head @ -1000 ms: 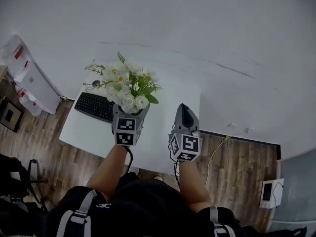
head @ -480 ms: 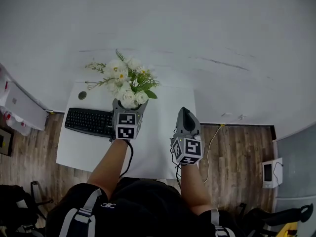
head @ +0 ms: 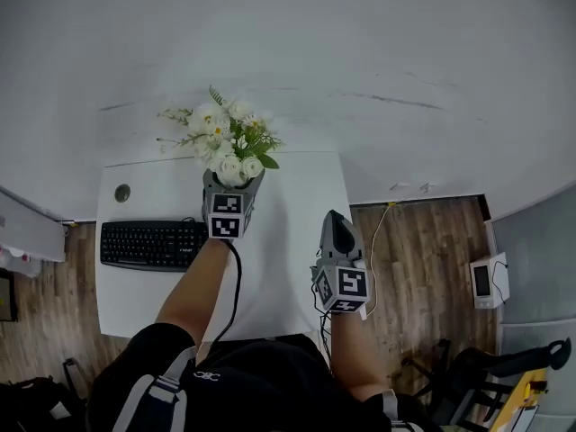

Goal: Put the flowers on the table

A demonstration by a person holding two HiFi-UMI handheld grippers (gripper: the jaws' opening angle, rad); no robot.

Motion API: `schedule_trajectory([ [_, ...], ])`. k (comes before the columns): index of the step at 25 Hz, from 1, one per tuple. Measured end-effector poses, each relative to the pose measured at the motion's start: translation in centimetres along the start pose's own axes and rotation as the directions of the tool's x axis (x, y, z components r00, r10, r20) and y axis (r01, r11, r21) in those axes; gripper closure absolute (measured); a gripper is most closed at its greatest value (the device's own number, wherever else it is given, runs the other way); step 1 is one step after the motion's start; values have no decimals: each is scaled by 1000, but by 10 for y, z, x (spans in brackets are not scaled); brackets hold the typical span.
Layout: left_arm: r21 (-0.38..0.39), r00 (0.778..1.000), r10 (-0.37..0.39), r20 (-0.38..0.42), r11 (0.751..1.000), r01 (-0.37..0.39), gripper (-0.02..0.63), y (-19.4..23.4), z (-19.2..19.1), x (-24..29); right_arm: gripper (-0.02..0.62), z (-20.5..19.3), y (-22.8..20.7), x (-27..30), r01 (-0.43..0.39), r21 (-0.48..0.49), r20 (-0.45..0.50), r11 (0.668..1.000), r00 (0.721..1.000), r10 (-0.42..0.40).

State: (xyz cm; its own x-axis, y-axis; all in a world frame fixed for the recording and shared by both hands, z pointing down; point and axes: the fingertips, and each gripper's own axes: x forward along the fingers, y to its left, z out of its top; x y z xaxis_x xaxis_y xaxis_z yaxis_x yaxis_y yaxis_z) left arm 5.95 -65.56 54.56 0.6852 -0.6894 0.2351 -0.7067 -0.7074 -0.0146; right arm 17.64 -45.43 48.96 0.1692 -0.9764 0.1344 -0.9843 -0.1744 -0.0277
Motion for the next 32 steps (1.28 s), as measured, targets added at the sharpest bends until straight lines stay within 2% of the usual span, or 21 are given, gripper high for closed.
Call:
schedule_trajectory([
  [6,49,999,-48,15,998,47,207,8,-30,60,592,-27,-13,16,51,31,-62,998,997,-50],
  [13,52,996,-85,15,995,84,206,12,-63,112,592,-53,-29,23,114,26,-109,993,988,-110],
  [21,48,995,-102,-9,994,103,201,1,-103,138,592,-80,-67,11,196,44,-153,980,970,-187],
  [27,100,994,-108,5,989,107,186,-5,-113,138,592,-93,-73,11,203,64,-186,977,964,-188],
  [29,112,994,-108,-19,988,109,177,-6,-117,138,592,-93,-70,12,192,60,-181,980,967,-178],
  [32,90,993,-104,-64,990,109,154,-4,-126,137,592,-92,-65,15,180,60,-178,982,970,-167],
])
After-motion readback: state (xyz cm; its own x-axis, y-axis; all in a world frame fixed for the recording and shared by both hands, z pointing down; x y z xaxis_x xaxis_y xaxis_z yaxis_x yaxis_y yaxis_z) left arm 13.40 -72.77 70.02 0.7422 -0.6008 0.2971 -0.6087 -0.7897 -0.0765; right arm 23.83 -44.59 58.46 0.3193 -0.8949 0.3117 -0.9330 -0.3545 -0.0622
